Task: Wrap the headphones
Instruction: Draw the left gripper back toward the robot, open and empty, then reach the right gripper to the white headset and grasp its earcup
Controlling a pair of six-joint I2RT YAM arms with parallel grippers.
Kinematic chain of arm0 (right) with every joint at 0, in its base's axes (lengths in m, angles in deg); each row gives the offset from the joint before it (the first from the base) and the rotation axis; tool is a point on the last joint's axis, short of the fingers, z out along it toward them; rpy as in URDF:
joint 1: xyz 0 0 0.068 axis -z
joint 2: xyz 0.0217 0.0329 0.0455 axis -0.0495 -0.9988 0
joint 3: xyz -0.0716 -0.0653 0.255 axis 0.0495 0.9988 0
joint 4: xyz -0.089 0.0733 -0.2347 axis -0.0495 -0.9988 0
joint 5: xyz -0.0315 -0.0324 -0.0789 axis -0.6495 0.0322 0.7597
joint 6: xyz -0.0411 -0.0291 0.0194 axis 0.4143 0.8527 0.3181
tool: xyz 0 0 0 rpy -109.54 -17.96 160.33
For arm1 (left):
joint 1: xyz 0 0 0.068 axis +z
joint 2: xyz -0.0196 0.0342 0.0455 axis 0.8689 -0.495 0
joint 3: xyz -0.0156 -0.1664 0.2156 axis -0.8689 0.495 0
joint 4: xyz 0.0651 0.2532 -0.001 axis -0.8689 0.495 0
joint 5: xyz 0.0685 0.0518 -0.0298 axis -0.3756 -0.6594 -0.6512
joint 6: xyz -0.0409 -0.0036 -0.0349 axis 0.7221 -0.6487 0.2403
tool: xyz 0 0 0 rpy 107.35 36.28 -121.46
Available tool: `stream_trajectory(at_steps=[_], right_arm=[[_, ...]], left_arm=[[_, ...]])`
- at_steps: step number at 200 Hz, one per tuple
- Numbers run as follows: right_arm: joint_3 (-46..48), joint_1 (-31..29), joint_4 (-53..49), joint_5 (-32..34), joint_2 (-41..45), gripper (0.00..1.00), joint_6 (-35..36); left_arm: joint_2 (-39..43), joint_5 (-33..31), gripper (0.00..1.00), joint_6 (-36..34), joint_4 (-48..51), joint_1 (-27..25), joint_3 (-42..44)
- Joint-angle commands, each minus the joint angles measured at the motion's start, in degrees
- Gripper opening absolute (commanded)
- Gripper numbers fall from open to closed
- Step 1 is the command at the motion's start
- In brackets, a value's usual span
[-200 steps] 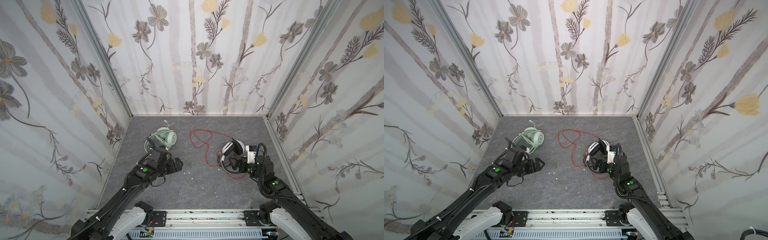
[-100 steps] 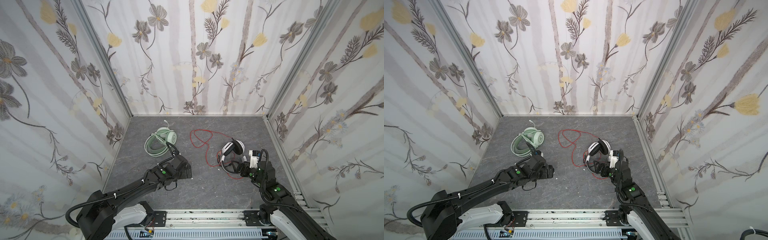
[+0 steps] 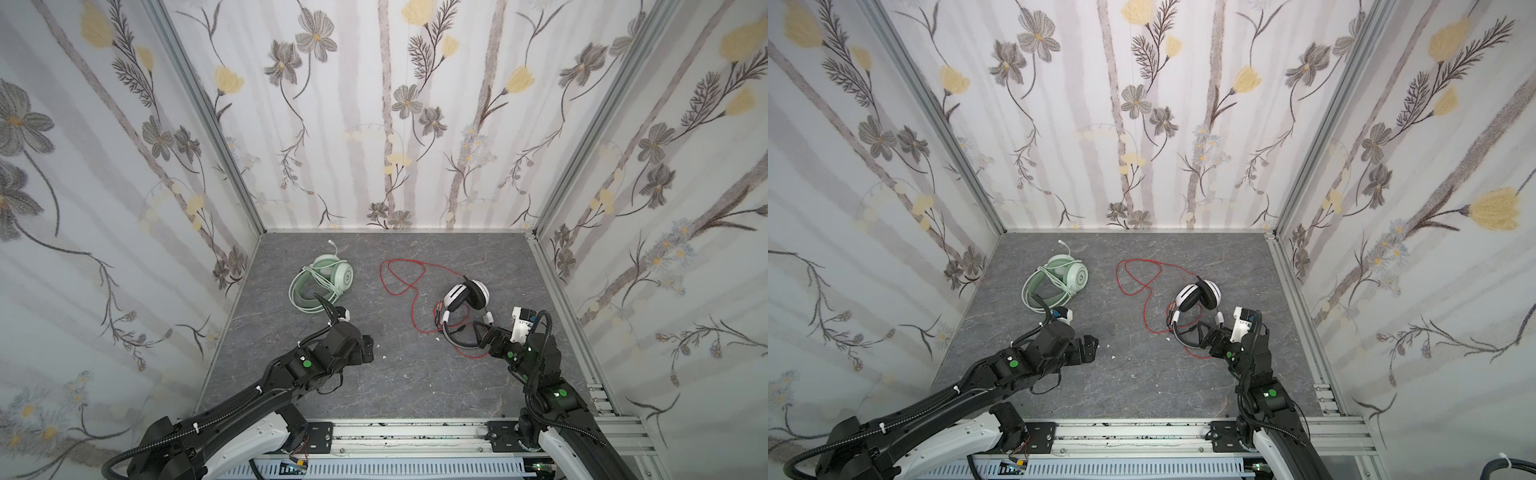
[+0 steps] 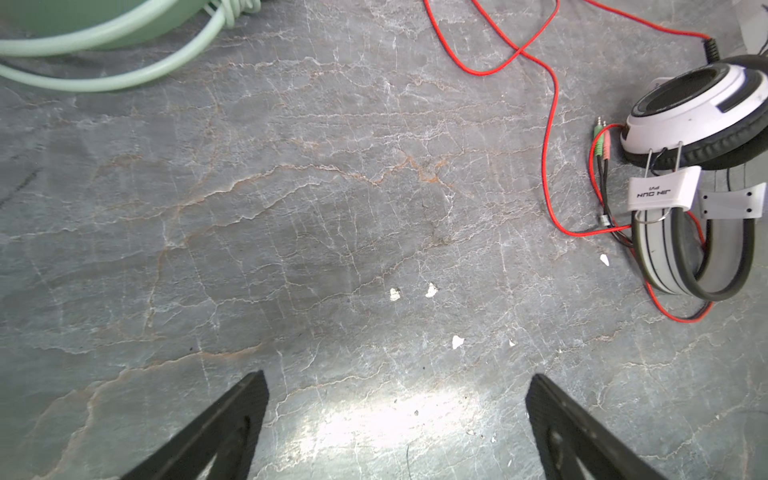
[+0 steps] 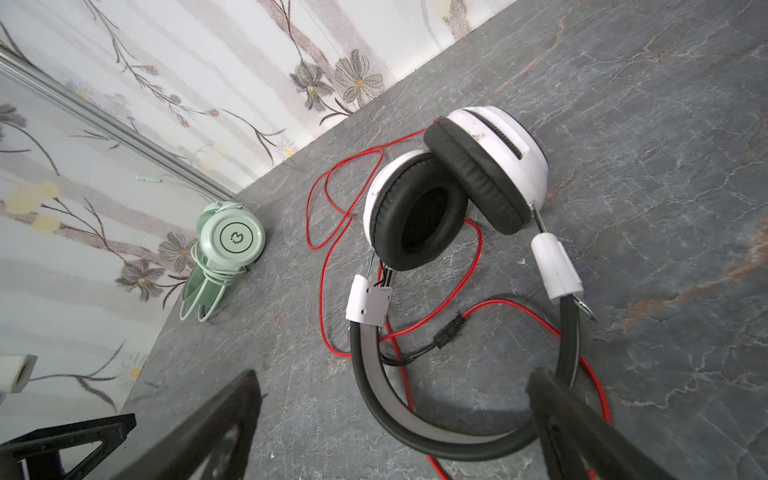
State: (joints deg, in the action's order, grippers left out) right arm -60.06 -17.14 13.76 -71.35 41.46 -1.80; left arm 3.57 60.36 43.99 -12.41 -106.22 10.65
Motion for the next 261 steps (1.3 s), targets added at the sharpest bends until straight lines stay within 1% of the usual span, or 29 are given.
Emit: stream_trajectory(at_steps=[1, 43, 72, 86, 114, 130, 146, 158, 180, 191, 212, 222, 228, 235, 261], right_arm=[[1.0, 1.3, 0.4, -2.8, 1.8, 1.0, -2.1], [1.7, 3.9, -0.3, -4.0, 4.4, 1.0, -2.0], [0.6, 7.6, -1.1, -4.7, 0.4, 1.0, -1.1], [-0.9, 10.2, -1.0, -5.8, -3.0, 1.0, -0.2], [-5.3, 13.7, 0.4, -5.9, -10.3, 1.0, 3.3], [-7.7, 14.6, 2.6, -5.6, -13.8, 1.0, 5.9], [-10.6, 15.2, 4.0, -3.0, -17.3, 1.0, 8.1], [-13.2, 15.8, 4.3, -3.3, -20.7, 1.0, 10.1], [-21.0, 17.3, 1.8, -8.4, -31.4, 1.0, 14.6], [-26.1, 17.4, -1.3, -10.9, -38.3, 1.0, 17.6], [-34.2, 17.3, -7.2, -12.5, -48.4, 0.95, 22.8], [-36.4, 17.3, -8.4, -12.4, -50.9, 0.95, 23.9], [-37.4, 17.3, -9.0, -12.1, -52.2, 0.93, 24.6], [-38.2, 17.3, -9.6, -12.0, -53.2, 0.9, 25.3], [-40.4, 16.6, -11.8, -10.9, -57.1, 0.87, 27.0]], left_arm=[[0.5, -1.5, 1.0, 0.5, -0.4, 0.2, 0.3], [0.8, -1.4, 1.0, 0.5, -0.7, 0.5, 0.6], [2.4, -0.7, 1.0, 0.6, -1.3, 1.1, 1.6], [3.5, -0.3, 1.0, 0.5, -1.6, 1.8, 2.1], [5.8, 0.5, 1.0, -0.3, -2.7, 3.8, 2.7], [7.1, 0.8, 1.0, -0.6, -3.7, 5.1, 3.2], [7.9, 1.4, 1.0, -0.9, -4.2, 6.6, 3.6], [8.0, 2.5, 1.0, -1.1, -4.9, 8.0, 3.7], [7.4, 5.3, 1.0, -1.7, -7.0, 11.4, 3.8], [6.4, 7.1, 1.0, -2.0, -8.5, 13.1, 3.8], [3.4, 11.0, 1.0, -2.7, -11.1, 16.3, 3.0], [1.7, 12.4, 1.0, -2.9, -12.3, 17.3, 2.4], [0.7, 13.0, 1.0, -3.0, -12.8, 17.6, 2.2], [-0.3, 13.5, 1.0, -3.3, -13.1, 17.8, 1.8], [-2.6, 15.0, 1.0, -4.5, -12.7, 17.9, 0.4]])
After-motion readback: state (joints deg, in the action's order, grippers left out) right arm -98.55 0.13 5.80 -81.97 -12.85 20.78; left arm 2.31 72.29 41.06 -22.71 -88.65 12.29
